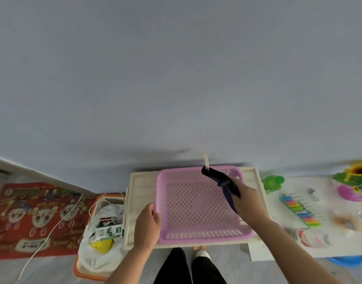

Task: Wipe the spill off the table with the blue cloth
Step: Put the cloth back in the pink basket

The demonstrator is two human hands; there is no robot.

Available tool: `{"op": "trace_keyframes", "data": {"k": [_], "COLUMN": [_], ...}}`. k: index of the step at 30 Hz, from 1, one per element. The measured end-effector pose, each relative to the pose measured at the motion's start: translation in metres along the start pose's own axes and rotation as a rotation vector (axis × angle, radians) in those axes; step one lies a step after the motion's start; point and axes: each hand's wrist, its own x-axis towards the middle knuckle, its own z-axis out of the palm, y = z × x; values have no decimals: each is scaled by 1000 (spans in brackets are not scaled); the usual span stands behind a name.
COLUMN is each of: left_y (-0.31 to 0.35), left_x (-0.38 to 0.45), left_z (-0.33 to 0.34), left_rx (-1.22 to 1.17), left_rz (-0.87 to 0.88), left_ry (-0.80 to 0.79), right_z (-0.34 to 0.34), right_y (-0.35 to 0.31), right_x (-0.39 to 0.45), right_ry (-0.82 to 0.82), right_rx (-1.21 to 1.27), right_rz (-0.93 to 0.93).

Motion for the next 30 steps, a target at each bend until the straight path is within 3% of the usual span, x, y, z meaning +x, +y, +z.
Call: {"op": "trace_keyframes", "data": {"k": [4,14,23,27,30], "left_y": [-4,-2,-1,3,4], "left_x": [2,1,0,-2,-2], "left_z": [4,7,10,10,10], "left_rx": [7,-19,-6,3,4], "left_rz": [-11,-21,-46,-54,-58], "left_ry": [27,74,90,95,91], "right_z": [39,122,120,119,116], "right_y": [8,14,26,25,21], "right_x": [25,23,9,10,14], "right_ry": [-50,-462,-409,-488,-489], "right_rx": [-40,-442,-605,-600,-660], "right_rz": [-35,-208,-318,-282,-365]}}
